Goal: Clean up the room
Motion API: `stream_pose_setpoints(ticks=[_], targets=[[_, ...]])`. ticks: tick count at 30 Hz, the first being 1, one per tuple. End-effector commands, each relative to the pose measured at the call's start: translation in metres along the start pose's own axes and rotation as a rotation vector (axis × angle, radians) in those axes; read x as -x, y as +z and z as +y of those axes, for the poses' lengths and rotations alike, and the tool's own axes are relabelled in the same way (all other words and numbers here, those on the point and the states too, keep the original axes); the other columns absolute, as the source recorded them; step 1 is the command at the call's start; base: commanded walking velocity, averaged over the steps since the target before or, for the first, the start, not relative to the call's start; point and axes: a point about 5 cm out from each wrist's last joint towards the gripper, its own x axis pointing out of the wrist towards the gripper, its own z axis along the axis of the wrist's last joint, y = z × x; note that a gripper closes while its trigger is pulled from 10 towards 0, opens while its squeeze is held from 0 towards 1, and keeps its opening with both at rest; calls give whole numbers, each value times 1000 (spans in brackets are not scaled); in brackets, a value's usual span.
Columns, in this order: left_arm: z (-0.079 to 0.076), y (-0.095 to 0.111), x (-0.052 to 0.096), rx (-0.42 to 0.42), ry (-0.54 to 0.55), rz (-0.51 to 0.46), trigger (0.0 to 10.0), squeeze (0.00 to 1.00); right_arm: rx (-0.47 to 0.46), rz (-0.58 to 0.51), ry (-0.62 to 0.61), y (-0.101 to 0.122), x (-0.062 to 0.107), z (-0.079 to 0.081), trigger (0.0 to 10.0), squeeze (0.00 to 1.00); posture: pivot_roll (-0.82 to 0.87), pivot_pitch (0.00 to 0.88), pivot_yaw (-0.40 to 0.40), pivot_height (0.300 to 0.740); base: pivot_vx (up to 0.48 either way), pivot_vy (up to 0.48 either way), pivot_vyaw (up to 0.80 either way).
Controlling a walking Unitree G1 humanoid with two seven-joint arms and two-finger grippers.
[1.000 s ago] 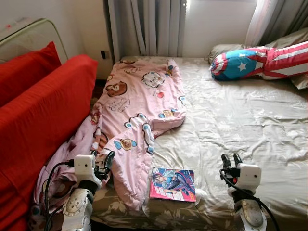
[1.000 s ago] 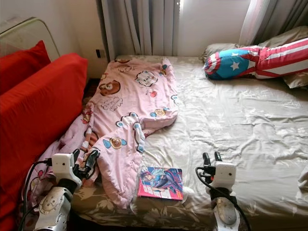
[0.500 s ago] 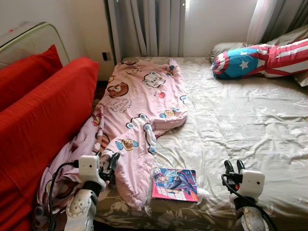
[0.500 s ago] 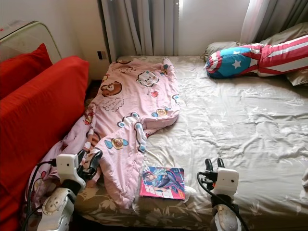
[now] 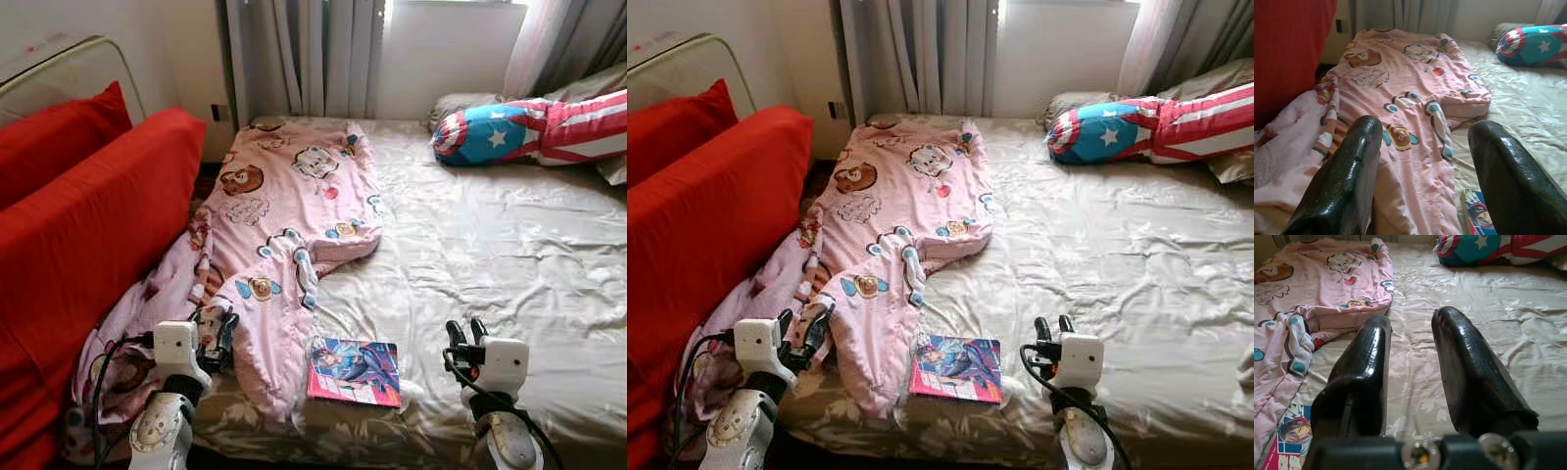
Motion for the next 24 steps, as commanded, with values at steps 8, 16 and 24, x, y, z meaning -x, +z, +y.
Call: stream_pose_setpoints(ticks=[8, 16, 24], targets=[[-4, 1, 1, 8, -25, 18, 10000, 0, -7, 12, -7, -1, 2, 1, 10000, 0, -48, 0, -39, 676, 0, 0, 0], [-3, 0, 5, 1, -27, 38, 10000, 0, -11, 27, 7, -3, 5, 4, 10000, 0, -47, 0, -33, 676, 0, 0, 0], [-1, -4, 11, -1, -29, 61, 10000, 0, -17, 70, 10, -10, 7, 8, 10000, 0, -51, 0, -24, 656, 0, 0, 0]])
